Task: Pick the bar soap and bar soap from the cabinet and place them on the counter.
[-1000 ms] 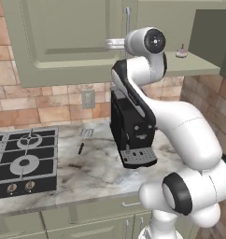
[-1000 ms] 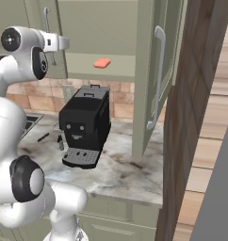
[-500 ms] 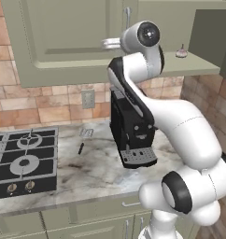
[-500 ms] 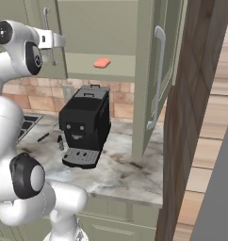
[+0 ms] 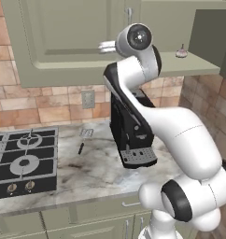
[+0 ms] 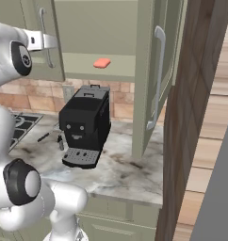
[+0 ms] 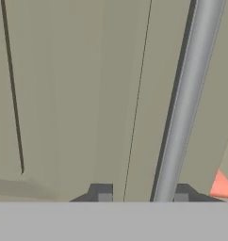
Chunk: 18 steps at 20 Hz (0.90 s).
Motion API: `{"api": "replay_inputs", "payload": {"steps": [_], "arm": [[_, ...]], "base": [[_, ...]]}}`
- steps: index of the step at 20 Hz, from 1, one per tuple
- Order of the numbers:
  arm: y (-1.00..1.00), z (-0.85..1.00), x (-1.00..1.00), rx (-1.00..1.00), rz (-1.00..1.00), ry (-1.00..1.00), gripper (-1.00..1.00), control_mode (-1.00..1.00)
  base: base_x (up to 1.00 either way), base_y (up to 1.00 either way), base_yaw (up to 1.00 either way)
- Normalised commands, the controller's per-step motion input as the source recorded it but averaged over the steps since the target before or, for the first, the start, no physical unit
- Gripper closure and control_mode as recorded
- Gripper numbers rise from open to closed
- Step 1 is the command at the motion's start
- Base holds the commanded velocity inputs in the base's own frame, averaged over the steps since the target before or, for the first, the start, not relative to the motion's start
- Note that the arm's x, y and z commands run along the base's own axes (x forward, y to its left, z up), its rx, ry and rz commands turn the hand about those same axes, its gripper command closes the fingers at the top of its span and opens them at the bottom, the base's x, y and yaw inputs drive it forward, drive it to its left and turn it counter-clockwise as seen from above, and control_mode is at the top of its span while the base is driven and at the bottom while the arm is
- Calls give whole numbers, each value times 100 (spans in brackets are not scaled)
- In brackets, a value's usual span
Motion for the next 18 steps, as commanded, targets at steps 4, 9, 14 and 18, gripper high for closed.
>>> {"api": "replay_inputs", "payload": {"steps": [4, 9, 14, 18], "arm": [[43, -6, -42, 0, -7, 0, 100, -100], [41, -6, -42, 0, -7, 0, 100, -100], [50, -11, -39, 0, -9, 1, 100, -100], [59, -14, -37, 0, -10, 2, 100, -100]], "base": [[0, 0, 0], [0, 0, 0], [0, 0, 0], [0, 0, 0]]}}
